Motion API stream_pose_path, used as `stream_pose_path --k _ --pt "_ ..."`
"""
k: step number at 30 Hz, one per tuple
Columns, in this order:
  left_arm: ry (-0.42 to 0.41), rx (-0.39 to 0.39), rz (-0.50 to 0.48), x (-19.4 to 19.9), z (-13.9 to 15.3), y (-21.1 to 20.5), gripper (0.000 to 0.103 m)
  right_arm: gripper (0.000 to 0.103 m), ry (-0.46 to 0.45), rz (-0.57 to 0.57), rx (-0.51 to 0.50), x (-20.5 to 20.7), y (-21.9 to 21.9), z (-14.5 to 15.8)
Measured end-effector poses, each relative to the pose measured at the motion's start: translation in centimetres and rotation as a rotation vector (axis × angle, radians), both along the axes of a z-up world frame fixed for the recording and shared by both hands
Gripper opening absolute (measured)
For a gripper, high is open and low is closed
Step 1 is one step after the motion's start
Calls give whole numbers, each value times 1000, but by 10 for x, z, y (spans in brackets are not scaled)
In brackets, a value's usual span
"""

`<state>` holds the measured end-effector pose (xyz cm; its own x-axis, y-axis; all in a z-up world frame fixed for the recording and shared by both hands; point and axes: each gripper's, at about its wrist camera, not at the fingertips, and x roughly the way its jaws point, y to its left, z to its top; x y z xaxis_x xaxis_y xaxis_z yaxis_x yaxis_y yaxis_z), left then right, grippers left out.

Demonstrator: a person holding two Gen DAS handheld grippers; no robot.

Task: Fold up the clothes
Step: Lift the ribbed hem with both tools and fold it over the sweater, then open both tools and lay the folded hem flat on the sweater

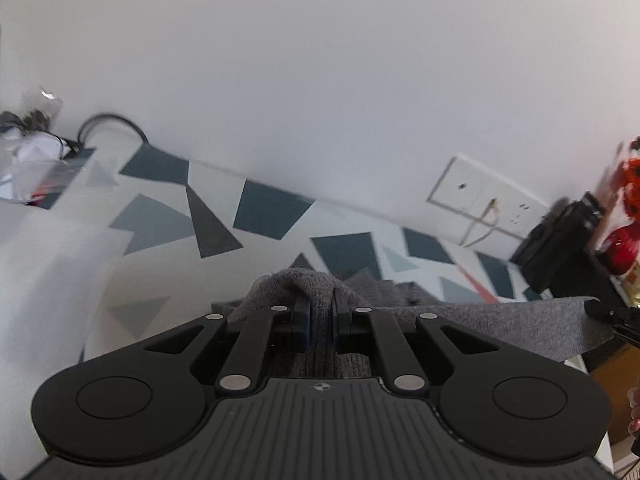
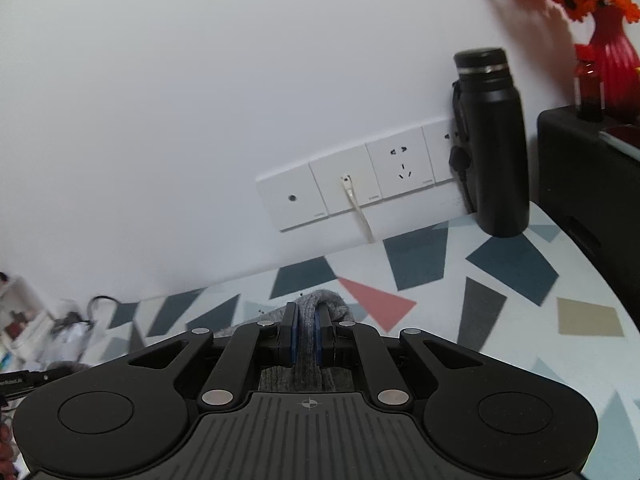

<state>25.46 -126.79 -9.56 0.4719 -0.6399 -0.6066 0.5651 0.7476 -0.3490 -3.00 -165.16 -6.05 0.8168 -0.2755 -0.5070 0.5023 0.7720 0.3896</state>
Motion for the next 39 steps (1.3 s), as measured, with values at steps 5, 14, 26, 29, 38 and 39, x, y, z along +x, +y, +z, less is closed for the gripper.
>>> stream_pose_path --k 5,14,26,29,38,39 --pt "97 103 -36 38 -46 -24 10 7 69 -17 18 39 -11 -34" --pt "116 121 -100 45 -66 -35 29 12 204 -67 8 54 -12 -86" --pt "-125 158 -177 17 -3 -23 90 61 193 0 -124 31 15 -50" --pt "-152 209 -214 -7 -4 -16 90 70 228 87 -150 30 30 -51" --pt "-102 307 -283 -51 -49 -26 90 70 364 213 -225 46 65 -88" --pt "-104 314 -281 -50 -52 -30 90 70 372 217 -245 49 67 -89"
